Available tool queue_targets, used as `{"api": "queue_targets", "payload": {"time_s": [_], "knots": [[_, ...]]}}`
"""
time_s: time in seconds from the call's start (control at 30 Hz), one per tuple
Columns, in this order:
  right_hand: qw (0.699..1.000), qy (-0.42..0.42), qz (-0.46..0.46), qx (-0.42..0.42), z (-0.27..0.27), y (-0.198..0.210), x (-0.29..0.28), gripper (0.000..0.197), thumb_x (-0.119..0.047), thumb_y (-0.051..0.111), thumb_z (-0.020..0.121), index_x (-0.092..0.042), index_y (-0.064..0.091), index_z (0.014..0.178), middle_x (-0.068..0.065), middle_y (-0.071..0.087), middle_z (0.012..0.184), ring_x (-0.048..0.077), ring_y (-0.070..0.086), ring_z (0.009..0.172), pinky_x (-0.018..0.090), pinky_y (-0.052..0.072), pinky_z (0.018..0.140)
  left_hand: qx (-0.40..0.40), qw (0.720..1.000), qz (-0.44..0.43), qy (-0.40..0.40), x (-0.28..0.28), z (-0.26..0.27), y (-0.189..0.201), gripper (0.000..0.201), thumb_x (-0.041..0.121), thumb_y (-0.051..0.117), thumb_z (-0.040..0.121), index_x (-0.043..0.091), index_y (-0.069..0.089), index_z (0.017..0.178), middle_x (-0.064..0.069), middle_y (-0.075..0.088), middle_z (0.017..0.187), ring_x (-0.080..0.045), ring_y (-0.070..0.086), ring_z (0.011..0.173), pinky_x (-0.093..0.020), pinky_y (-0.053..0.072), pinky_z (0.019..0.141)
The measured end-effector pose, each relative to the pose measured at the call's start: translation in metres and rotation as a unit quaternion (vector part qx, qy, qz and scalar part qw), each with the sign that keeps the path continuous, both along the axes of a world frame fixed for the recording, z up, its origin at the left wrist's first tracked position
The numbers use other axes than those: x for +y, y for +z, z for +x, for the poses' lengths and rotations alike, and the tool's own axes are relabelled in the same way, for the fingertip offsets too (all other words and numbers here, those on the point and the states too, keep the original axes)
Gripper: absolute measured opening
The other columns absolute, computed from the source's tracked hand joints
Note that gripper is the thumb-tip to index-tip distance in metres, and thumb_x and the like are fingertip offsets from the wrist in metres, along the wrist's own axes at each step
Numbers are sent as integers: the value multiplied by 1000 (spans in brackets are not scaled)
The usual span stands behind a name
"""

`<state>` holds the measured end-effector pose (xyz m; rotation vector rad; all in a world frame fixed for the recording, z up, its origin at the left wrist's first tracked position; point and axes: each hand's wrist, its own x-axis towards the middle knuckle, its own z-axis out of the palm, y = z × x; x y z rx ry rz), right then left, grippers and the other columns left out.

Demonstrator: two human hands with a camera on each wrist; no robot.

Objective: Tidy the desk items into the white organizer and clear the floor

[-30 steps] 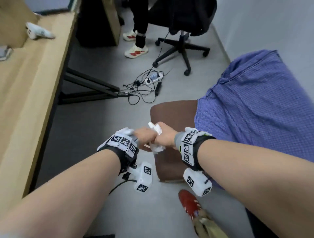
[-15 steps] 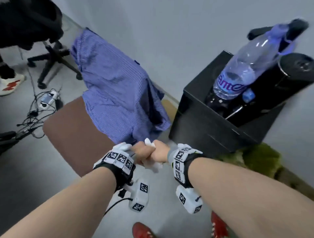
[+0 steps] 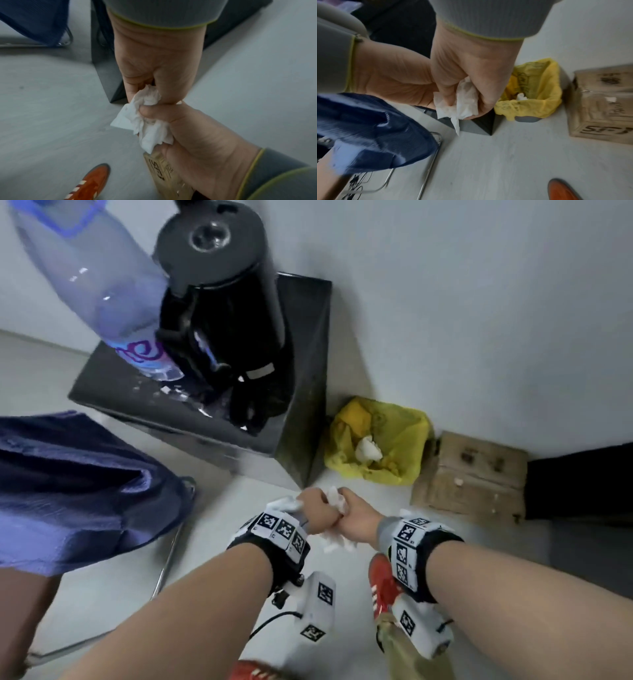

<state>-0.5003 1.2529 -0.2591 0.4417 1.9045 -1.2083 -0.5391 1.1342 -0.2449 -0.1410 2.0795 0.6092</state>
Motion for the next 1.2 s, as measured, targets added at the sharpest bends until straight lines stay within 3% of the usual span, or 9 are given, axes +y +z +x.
{"api": "queue_targets", "payload": {"time_s": [0.13, 0.23, 0.37, 0.43, 0.57, 0.77, 0.9, 1.0, 1.2], "knots": [[999, -45, 24, 4, -9, -28, 77, 71, -16, 70, 77, -10, 39, 140, 11, 60, 130, 22, 62, 106, 34, 55, 77, 29, 999, 2, 38, 82, -14, -17, 26, 37, 69, 74, 13, 60, 81, -3, 61, 74, -19, 57, 67, -30, 48, 64], [996, -78, 39, 26, -29, -42, 122, 54, -18, 69, 81, -10, 49, 131, 5, 63, 120, 23, 62, 108, 34, 54, 79, 29, 998, 9, 55, 123, -36, -29, 44, 51, 66, 77, 12, 61, 96, -2, 63, 85, -20, 63, 82, -35, 55, 81], [991, -107, 71, 43, -62, -61, 168, 48, -20, 70, 85, -12, 52, 129, 2, 61, 117, 24, 59, 106, 25, 46, 64, 37, 998, 6, 55, 156, -71, -56, 67, 53, 65, 47, 16, 55, 103, -6, 65, 89, -26, 68, 80, -46, 60, 78], [985, -127, 99, 62, -81, -76, 182, 23, -25, 66, 86, -20, 54, 105, -3, 61, 94, 24, 61, 92, 26, 45, 62, 61, 996, 1, 67, 163, -85, -65, 63, 46, 67, 55, 12, 54, 107, -9, 66, 88, -30, 69, 79, -45, 60, 77], [971, -168, 152, 73, -116, -106, 195, 37, -38, 58, 91, -18, 51, 122, 1, 59, 109, 25, 60, 99, 36, 47, 84, 92, 993, -43, 54, 171, -108, -98, 54, 41, 70, 81, 5, 56, 117, -14, 65, 110, -33, 64, 102, -38, 51, 86], [970, -163, 160, 84, -149, -155, 201, 48, -16, 60, 82, -19, 46, 127, -2, 54, 106, 26, 61, 100, 33, 47, 77, 127, 983, -110, -71, 190, -125, -137, 51, 38, 68, 81, 9, 52, 120, -10, 60, 117, -30, 60, 105, -41, 51, 92], [976, -153, 138, 67, -154, -164, 202, 77, -15, 69, 83, -20, 29, 148, 4, 55, 123, 30, 60, 109, 43, 53, 94, 137, 977, -110, -125, 200, -141, -134, 49, 42, 63, 74, 13, 51, 111, -6, 64, 106, -24, 62, 86, -39, 55, 84], [979, -132, 152, 35, -160, -164, 203, 62, -14, 62, 91, -10, 36, 147, 13, 52, 140, 32, 55, 123, 42, 47, 105, 136, 978, -80, -138, 207, -152, -127, 56, 42, 63, 78, 11, 51, 124, -10, 62, 116, -32, 63, 102, -43, 53, 91], [975, -176, 132, 18, -151, -147, 206, 77, -8, 68, 87, -14, 28, 153, 9, 47, 144, 29, 52, 127, 32, 47, 94, 163, 968, -113, -156, 209, -165, -117, 45, 45, 51, 64, 19, 47, 100, 1, 54, 86, -21, 57, 78, -34, 52, 77]]}}
